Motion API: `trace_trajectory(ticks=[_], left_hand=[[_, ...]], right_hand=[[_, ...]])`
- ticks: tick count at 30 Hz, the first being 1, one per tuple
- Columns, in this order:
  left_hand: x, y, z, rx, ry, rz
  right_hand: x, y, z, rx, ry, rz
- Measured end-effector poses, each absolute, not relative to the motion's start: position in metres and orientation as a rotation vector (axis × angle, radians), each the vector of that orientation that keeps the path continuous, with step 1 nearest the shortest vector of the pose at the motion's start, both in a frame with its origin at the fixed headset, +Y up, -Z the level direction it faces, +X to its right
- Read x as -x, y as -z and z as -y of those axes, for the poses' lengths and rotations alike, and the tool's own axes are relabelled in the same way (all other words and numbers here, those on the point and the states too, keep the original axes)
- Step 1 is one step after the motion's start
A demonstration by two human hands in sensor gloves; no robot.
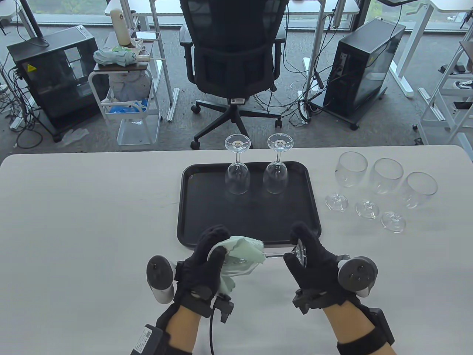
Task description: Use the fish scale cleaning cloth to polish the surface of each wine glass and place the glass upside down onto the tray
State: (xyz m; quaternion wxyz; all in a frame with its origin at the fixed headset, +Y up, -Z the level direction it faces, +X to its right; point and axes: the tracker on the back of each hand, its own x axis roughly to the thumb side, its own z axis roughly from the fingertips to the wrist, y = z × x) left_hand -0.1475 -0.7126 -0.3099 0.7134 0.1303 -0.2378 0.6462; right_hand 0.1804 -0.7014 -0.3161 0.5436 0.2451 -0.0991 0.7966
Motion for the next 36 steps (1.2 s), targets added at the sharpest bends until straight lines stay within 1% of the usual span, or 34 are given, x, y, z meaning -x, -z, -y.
trace_trajectory(ticks=[1, 3, 5, 6, 8, 10, 11, 12, 13, 14, 15, 17, 18, 20, 22, 24, 26, 27, 28, 30, 32, 33, 34, 35, 36], left_hand=[[0.148, 0.310, 0.713, -0.284, -1.437, 0.532], [0.150, 0.310, 0.711, -0.263, -1.434, 0.519], [0.151, 0.312, 0.714, -0.202, -1.500, 0.500], [0.150, 0.313, 0.715, -0.178, -1.518, 0.507], [0.149, 0.312, 0.715, -0.181, -1.526, 0.513], [0.147, 0.310, 0.713, -0.205, -1.500, 0.524], [0.146, 0.308, 0.711, -0.254, -1.464, 0.537], [0.146, 0.307, 0.710, -0.289, -1.431, 0.535], [0.147, 0.306, 0.708, -0.321, -1.389, 0.534], [0.148, 0.306, 0.707, -0.322, -1.376, 0.539], [0.148, 0.307, 0.706, -0.306, -1.386, 0.556], [0.149, 0.307, 0.707, -0.306, -1.392, 0.537], [0.149, 0.308, 0.708, -0.300, -1.424, 0.529], [0.148, 0.309, 0.710, -0.241, -1.476, 0.539], [0.147, 0.308, 0.711, -0.248, -1.493, 0.537], [0.145, 0.306, 0.710, -0.271, -1.466, 0.535], [0.145, 0.304, 0.707, -0.336, -1.427, 0.545], [0.145, 0.304, 0.706, -0.351, -1.398, 0.548], [0.147, 0.303, 0.705, -0.361, -1.363, 0.547], [0.149, 0.305, 0.705, -0.344, -1.386, 0.554], [0.151, 0.307, 0.708, -0.333, -1.415, 0.530], [0.151, 0.308, 0.709, -0.314, -1.446, 0.528], [0.150, 0.309, 0.710, -0.274, -1.477, 0.536], [0.149, 0.309, 0.711, -0.264, -1.483, 0.543], [0.147, 0.308, 0.712, -0.275, -1.479, 0.534]], right_hand=[[-0.180, 0.316, 0.701, -0.625, -1.921, 0.281], [-0.180, 0.312, 0.697, -0.768, -2.075, 0.490], [-0.179, 0.305, 0.693, -0.898, -2.187, 0.771], [-0.179, 0.304, 0.691, -0.920, -2.195, 0.825], [-0.180, 0.304, 0.692, -0.856, -2.112, 0.759], [-0.180, 0.309, 0.700, -0.704, -2.005, 0.560], [-0.180, 0.313, 0.704, -0.593, -1.955, 0.409], [-0.180, 0.315, 0.707, -0.532, -1.923, 0.297], [-0.181, 0.317, 0.711, -0.495, -1.872, 0.155], [-0.181, 0.317, 0.711, -0.558, -1.844, 0.142], [-0.180, 0.317, 0.709, -0.589, -1.888, 0.189], [-0.181, 0.314, 0.704, -0.674, -2.024, 0.386], [-0.181, 0.311, 0.701, -0.770, -2.080, 0.513], [-0.182, 0.306, 0.697, -0.849, -2.115, 0.707], [-0.182, 0.305, 0.697, -0.819, -2.072, 0.697], [-0.181, 0.308, 0.700, -0.703, -2.024, 0.592], [-0.182, 0.315, 0.706, -0.532, -1.904, 0.269], [-0.181, 0.316, 0.709, -0.477, -1.863, 0.157], [-0.181, 0.317, 0.713, -0.471, -1.778, 0.038], [-0.179, 0.317, 0.711, -0.565, -1.853, 0.169], [-0.177, 0.311, 0.704, -0.716, -2.037, 0.473], [-0.178, 0.309, 0.702, -0.788, -2.087, 0.577], [-0.179, 0.307, 0.701, -0.814, -2.092, 0.661], [-0.179, 0.307, 0.701, -0.802, -2.077, 0.670], [-0.179, 0.307, 0.703, -0.752, -2.029, 0.629]])
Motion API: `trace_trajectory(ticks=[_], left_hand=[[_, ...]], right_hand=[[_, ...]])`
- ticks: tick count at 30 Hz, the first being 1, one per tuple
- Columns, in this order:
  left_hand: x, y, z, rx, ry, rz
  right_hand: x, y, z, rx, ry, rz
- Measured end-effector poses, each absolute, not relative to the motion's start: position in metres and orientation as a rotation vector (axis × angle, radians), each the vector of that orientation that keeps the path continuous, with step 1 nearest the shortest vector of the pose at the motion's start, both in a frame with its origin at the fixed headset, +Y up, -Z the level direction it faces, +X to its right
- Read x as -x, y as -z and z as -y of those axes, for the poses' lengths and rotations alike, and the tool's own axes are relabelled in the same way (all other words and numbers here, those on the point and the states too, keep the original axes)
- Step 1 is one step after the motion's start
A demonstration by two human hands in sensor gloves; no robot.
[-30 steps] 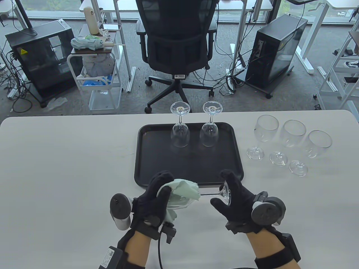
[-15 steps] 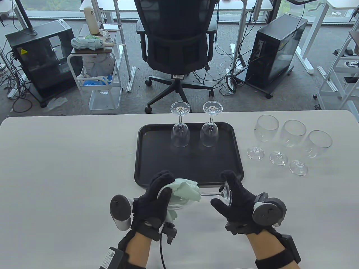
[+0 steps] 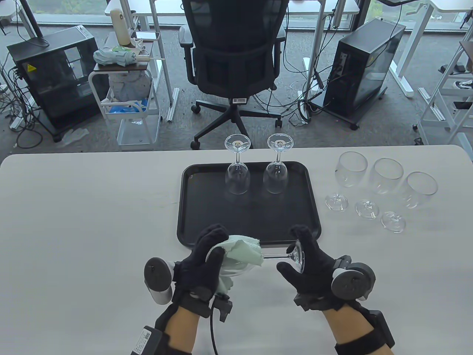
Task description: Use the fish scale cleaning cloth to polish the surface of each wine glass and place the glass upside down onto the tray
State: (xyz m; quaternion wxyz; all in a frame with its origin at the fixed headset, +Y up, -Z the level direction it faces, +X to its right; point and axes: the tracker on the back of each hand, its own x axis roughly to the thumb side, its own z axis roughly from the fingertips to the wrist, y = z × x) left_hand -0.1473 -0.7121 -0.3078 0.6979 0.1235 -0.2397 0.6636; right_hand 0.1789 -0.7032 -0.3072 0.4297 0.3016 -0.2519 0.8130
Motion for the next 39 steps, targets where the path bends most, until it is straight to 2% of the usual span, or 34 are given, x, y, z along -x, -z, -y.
trace_trajectory(ticks=[4, 5, 7, 10, 12, 14, 16, 19, 20, 21, 25, 26, 27, 28, 29, 31, 32, 34, 37, 38, 39], left_hand=[[0.145, 0.306, 0.711, -0.317, -1.442, 0.539], [0.145, 0.305, 0.710, -0.340, -1.417, 0.538], [0.148, 0.306, 0.710, -0.343, -1.401, 0.533], [0.150, 0.309, 0.713, -0.316, -1.430, 0.519], [0.151, 0.311, 0.715, -0.259, -1.491, 0.522], [0.147, 0.310, 0.716, -0.242, -1.512, 0.536], [0.145, 0.308, 0.714, -0.274, -1.488, 0.527], [0.146, 0.304, 0.708, -0.345, -1.398, 0.555], [0.148, 0.304, 0.707, -0.364, -1.364, 0.552], [0.149, 0.305, 0.707, -0.361, -1.365, 0.553], [0.151, 0.309, 0.711, -0.297, -1.441, 0.524], [0.150, 0.310, 0.713, -0.242, -1.488, 0.521], [0.148, 0.311, 0.716, -0.206, -1.511, 0.531], [0.146, 0.310, 0.717, -0.212, -1.521, 0.530], [0.146, 0.310, 0.717, -0.225, -1.516, 0.518], [0.145, 0.308, 0.715, -0.249, -1.484, 0.540], [0.145, 0.307, 0.713, -0.279, -1.457, 0.546], [0.148, 0.307, 0.711, -0.320, -1.395, 0.538], [0.150, 0.308, 0.711, -0.298, -1.406, 0.538], [0.150, 0.309, 0.712, -0.285, -1.436, 0.520], [0.150, 0.310, 0.714, -0.251, -1.476, 0.515]], right_hand=[[-0.178, 0.314, 0.713, -0.506, -1.830, 0.338], [-0.177, 0.315, 0.718, -0.423, -1.778, 0.191], [-0.177, 0.315, 0.720, -0.441, -1.709, 0.126], [-0.176, 0.310, 0.710, -0.651, -1.992, 0.425], [-0.178, 0.305, 0.703, -0.838, -2.124, 0.692], [-0.179, 0.303, 0.701, -0.811, -2.111, 0.741], [-0.180, 0.306, 0.703, -0.698, -2.009, 0.602], [-0.180, 0.313, 0.711, -0.436, -1.855, 0.171], [-0.180, 0.313, 0.713, -0.461, -1.814, 0.106], [-0.179, 0.313, 0.712, -0.503, -1.824, 0.142], [-0.178, 0.307, 0.702, -0.796, -2.087, 0.573], [-0.179, 0.304, 0.700, -0.854, -2.130, 0.696], [-0.180, 0.301, 0.697, -0.876, -2.154, 0.799], [-0.180, 0.301, 0.697, -0.838, -2.134, 0.784], [-0.181, 0.302, 0.698, -0.794, -2.100, 0.741], [-0.181, 0.308, 0.704, -0.623, -1.969, 0.486], [-0.181, 0.312, 0.708, -0.511, -1.896, 0.292], [-0.180, 0.314, 0.712, -0.504, -1.812, 0.103], [-0.179, 0.312, 0.708, -0.651, -1.971, 0.335], [-0.179, 0.309, 0.705, -0.755, -2.066, 0.534], [-0.179, 0.307, 0.702, -0.821, -2.124, 0.638]])
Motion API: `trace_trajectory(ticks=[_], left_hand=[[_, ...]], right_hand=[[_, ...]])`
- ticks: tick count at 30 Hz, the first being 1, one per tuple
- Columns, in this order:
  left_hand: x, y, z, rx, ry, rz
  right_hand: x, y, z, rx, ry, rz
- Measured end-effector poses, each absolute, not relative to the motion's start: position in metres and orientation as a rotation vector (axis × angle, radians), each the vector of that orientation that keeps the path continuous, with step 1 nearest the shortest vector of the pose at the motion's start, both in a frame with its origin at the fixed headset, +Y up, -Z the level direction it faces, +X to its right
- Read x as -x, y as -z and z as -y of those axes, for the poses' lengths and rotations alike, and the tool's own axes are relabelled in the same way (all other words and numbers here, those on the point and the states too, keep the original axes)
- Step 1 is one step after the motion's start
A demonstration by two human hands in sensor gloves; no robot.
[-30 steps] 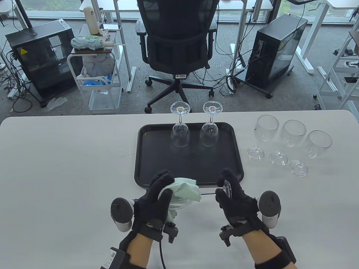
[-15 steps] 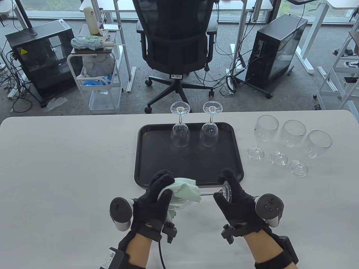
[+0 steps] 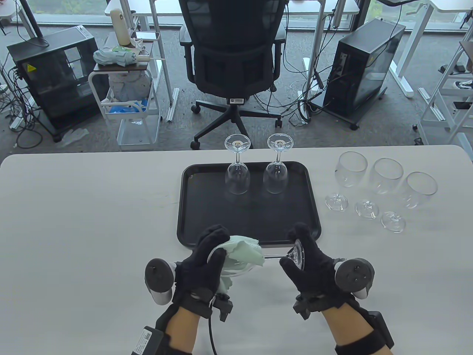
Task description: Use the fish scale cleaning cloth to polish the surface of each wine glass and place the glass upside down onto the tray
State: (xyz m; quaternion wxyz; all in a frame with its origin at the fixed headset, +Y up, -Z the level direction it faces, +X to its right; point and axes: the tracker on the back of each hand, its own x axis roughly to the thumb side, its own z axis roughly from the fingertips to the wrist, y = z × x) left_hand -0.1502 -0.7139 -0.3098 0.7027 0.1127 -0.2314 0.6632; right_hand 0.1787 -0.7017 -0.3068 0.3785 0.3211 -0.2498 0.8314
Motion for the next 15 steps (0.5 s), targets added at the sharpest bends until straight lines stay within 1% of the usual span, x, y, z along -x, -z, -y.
trace_trajectory(ticks=[1, 2, 3, 5, 7, 8, 9, 11, 13, 14, 15], left_hand=[[0.149, 0.311, 0.715, -0.226, -1.492, 0.523], [0.148, 0.311, 0.716, -0.215, -1.502, 0.525], [0.147, 0.310, 0.716, -0.218, -1.508, 0.524], [0.145, 0.308, 0.714, -0.240, -1.494, 0.513], [0.144, 0.306, 0.711, -0.283, -1.456, 0.548], [0.145, 0.304, 0.709, -0.320, -1.420, 0.553], [0.145, 0.304, 0.708, -0.339, -1.405, 0.551], [0.147, 0.306, 0.708, -0.323, -1.413, 0.553], [0.149, 0.307, 0.710, -0.311, -1.420, 0.537], [0.149, 0.309, 0.712, -0.280, -1.464, 0.520], [0.148, 0.310, 0.714, -0.250, -1.485, 0.523]], right_hand=[[-0.179, 0.304, 0.700, -0.856, -2.152, 0.711], [-0.180, 0.303, 0.699, -0.856, -2.143, 0.738], [-0.180, 0.304, 0.699, -0.828, -2.118, 0.721], [-0.181, 0.307, 0.701, -0.743, -2.019, 0.607], [-0.182, 0.311, 0.703, -0.619, -1.973, 0.444], [-0.182, 0.312, 0.705, -0.541, -1.940, 0.310], [-0.181, 0.312, 0.707, -0.525, -1.900, 0.242], [-0.181, 0.312, 0.706, -0.589, -1.927, 0.291], [-0.180, 0.308, 0.701, -0.720, -2.088, 0.479], [-0.180, 0.305, 0.699, -0.806, -2.152, 0.637], [-0.181, 0.303, 0.697, -0.848, -2.172, 0.725]])
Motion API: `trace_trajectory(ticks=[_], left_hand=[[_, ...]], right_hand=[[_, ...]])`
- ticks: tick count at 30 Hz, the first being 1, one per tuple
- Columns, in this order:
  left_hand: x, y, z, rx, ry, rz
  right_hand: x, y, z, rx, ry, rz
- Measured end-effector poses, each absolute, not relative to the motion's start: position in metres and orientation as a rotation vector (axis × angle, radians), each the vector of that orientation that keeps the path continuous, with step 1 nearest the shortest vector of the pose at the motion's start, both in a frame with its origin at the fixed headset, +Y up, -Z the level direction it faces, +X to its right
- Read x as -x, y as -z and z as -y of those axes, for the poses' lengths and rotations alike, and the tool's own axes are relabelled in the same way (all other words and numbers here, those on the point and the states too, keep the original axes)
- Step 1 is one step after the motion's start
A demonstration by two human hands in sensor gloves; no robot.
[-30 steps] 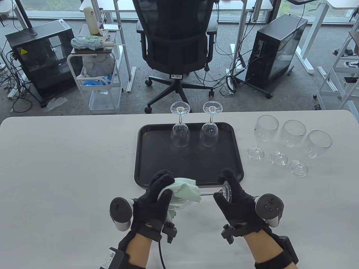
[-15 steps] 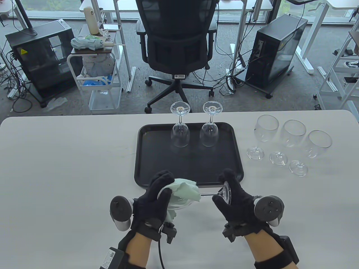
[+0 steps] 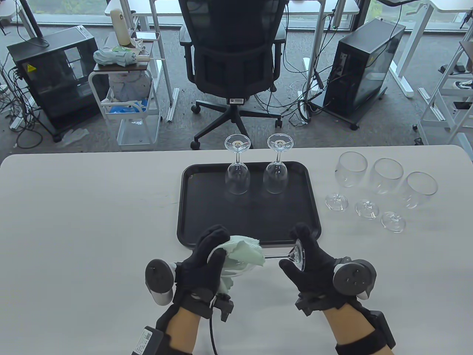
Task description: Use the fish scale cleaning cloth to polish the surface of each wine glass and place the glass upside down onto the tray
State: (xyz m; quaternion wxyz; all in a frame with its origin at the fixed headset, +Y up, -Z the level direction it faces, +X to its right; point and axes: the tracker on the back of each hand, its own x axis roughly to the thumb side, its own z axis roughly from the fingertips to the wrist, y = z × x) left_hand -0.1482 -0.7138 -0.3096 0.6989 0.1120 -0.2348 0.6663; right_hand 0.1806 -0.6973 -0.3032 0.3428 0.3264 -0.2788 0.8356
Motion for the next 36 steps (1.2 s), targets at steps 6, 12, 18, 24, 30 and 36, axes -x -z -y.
trace_trajectory(ticks=[6, 12, 18, 24, 30, 36], left_hand=[[0.143, 0.306, 0.712, -0.274, -1.475, 0.548], [0.147, 0.307, 0.711, -0.297, -1.429, 0.544], [0.146, 0.310, 0.714, -0.214, -1.527, 0.527], [0.145, 0.305, 0.707, -0.325, -1.420, 0.548], [0.145, 0.308, 0.711, -0.248, -1.490, 0.545], [0.141, 0.303, 0.708, -0.286, -1.453, 0.558]], right_hand=[[-0.183, 0.309, 0.702, -0.637, -1.986, 0.486], [-0.182, 0.310, 0.702, -0.698, -2.050, 0.460], [-0.181, 0.301, 0.695, -0.834, -2.088, 0.746], [-0.184, 0.314, 0.705, -0.602, -1.872, 0.258], [-0.183, 0.304, 0.695, -0.860, -2.124, 0.723], [-0.185, 0.310, 0.703, -0.649, -1.978, 0.516]])
